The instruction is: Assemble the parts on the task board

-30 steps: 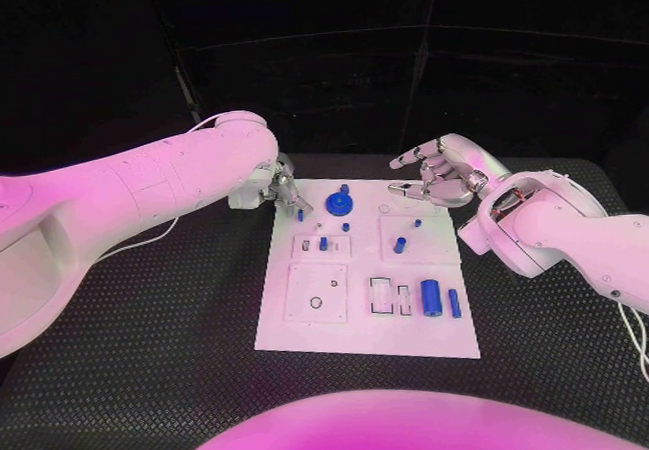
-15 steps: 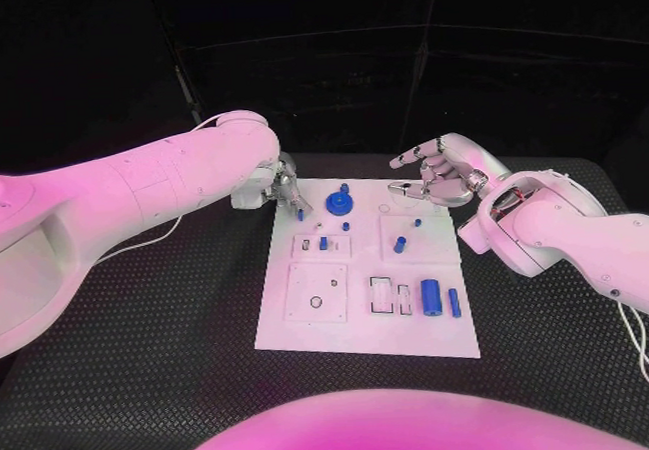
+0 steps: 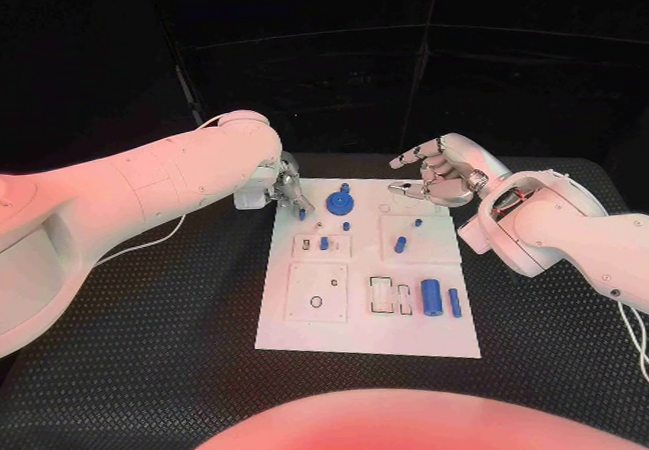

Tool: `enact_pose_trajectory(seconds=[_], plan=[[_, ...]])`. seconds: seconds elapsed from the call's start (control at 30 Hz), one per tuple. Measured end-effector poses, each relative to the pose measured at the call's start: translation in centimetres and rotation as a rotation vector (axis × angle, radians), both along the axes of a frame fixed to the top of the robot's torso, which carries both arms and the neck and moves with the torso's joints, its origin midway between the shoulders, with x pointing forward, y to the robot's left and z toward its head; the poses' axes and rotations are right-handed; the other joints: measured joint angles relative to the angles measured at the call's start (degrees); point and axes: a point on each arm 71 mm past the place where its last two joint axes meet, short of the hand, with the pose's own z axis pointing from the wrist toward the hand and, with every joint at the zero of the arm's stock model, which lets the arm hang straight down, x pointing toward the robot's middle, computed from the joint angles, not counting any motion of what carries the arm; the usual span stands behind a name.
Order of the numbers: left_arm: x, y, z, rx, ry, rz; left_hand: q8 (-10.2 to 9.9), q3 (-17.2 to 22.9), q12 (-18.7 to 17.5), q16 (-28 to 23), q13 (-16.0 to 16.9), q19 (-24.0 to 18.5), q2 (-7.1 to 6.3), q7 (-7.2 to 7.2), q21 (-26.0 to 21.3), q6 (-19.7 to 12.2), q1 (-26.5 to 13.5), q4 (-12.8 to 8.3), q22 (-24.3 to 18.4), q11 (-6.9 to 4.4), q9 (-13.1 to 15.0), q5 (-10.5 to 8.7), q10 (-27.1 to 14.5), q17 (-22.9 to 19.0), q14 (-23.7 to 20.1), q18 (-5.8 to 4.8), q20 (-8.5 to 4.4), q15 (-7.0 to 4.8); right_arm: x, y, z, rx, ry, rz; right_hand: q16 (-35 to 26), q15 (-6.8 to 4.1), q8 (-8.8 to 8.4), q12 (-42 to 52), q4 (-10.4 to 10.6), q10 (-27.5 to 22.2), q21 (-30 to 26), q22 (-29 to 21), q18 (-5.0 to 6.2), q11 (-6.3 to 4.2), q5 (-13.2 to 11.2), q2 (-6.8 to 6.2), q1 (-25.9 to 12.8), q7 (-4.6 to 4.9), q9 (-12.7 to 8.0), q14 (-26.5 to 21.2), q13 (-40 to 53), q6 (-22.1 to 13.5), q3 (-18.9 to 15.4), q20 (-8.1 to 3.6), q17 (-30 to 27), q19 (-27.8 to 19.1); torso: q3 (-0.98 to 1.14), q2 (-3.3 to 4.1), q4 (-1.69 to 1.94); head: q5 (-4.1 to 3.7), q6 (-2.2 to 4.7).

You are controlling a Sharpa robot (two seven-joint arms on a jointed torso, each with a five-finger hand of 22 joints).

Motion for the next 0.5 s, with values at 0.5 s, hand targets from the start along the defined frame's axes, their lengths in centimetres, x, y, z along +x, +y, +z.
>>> enact_pose_trajectory(seconds=[0.5], plan=[[0.14, 0.20, -0.02, -0.001, 0.002, 0.010, 0.0, 0.8, 0.0, 0.0, -0.1, 0.0, 0.37, 0.00, 0.0, 0.0, 1.2, -1.1, 0.1, 0.00, -0.4, 0.00, 0.0, 0.0, 0.0, 0.00, 0.00, 0.00, -0.01, -0.05, -0.01, -0.001, 0.001, 0.000, 0.0, 0.00, 0.00, 0.0, 0.0, 0.0, 0.0, 0.0, 0.00, 0.00, 0.0, 0.00, 0.0, 0.00, 0.0, 0.0, 0.0, 0.0, 0.0, 0.00, 0.0, 0.0, -0.02, -0.01, -0.03, 0.00, -0.15]])
